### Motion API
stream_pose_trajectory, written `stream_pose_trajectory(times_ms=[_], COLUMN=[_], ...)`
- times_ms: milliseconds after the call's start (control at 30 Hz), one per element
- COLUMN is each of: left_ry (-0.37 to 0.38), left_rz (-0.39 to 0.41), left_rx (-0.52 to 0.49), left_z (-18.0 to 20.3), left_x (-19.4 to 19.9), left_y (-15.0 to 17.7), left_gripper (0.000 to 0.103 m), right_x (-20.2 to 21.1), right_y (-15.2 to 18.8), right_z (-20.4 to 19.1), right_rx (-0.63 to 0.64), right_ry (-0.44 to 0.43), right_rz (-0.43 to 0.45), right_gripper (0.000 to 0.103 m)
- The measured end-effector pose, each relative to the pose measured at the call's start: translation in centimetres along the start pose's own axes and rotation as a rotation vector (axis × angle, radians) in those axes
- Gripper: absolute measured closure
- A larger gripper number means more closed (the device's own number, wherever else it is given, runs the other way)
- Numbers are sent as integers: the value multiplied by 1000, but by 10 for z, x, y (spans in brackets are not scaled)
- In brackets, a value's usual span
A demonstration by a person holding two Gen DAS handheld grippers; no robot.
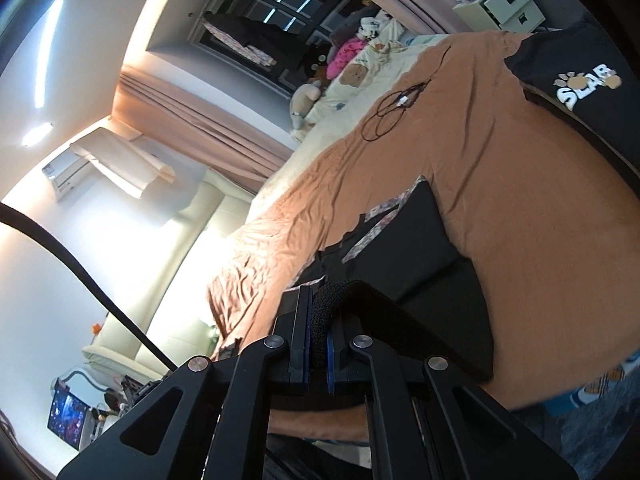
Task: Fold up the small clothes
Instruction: 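Lift the held hem higher with both grippers, then carry the hem with both grippers over the shirt toward the collar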
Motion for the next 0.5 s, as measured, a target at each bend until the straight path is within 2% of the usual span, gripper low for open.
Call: stream_pose_trajectory(times_ms=[233,500], left_ry=[-61,-129], left_rz=[-48,-92], left_rx=[24,48], left_z=[-28,-58], left_x=[-58,-106], left_y=[-16,-26], left_gripper=[97,97], right_x=[-46,-76], right_y=[-24,-37], right_z=[-9,-24], right_rx=[-2,6], right_ry=[80,148], right_rz=[-29,-61], right_gripper=[101,101])
Point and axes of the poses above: each gripper's, at about its wrist camera, not at the fingertips, and x roughly against the way its jaws point, z to its right, y to its underside, the point moved 10 cm from there along -x, roughly the way its jaws point, and after that the axes turned 15 degrees about y, right-handed, at the moved point
